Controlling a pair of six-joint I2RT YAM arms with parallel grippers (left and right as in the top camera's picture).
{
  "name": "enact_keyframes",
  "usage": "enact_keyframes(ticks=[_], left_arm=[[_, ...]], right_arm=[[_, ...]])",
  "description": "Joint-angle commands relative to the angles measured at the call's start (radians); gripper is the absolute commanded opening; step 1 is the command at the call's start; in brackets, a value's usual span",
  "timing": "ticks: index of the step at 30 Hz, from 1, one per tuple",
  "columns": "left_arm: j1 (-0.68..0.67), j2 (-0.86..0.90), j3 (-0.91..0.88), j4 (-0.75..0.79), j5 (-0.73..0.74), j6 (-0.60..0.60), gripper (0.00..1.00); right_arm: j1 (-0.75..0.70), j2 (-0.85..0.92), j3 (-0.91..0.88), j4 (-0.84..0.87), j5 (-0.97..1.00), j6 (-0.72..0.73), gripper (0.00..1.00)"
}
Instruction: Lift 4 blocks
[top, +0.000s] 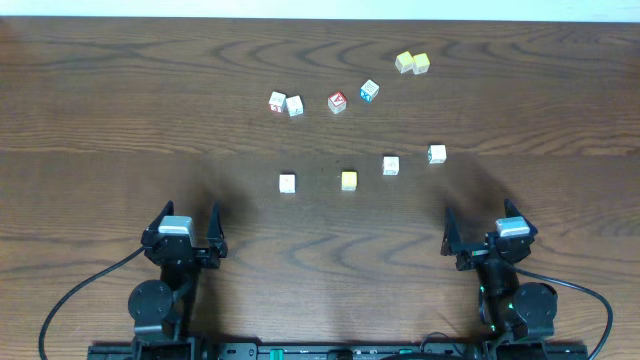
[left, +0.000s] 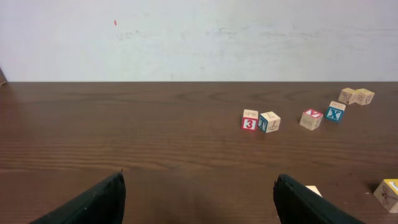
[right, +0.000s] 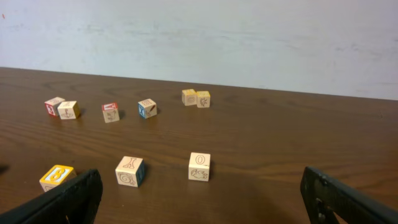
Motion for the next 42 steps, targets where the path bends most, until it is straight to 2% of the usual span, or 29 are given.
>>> enact_keyframes(ticks=[1,34,37,40,42], left_arm=[[-0.003,-0.006,-0.024,-0.025,-0.006,-0.002,0.77],[-0.003,-0.006,-0.024,0.000,0.001,-0.008,0.77],[-0.004,-0.006,-0.023,0.020,0.140,-0.103,0.76],[-0.004,-0.006,-0.023,0.022,0.401,-0.224,0.77],[-0.004,-0.006,-0.023,0.042,0.522,-0.256,0.76]], right_arm=[[-0.012,-0.005,-0.002,-0.004,0.005,-0.011,0.99],[-0.012,-0.005,-0.002,0.019,0.020,-0.011,0.99],[-0.012,-0.005,-0.002,0.069,-0.068,0.058,0.99],[-0.012,-0.005,-0.002,0.103,-0.199,0.153,0.99],[-0.012,-0.005,-0.002,0.132,-0.293,0.210,0.99]])
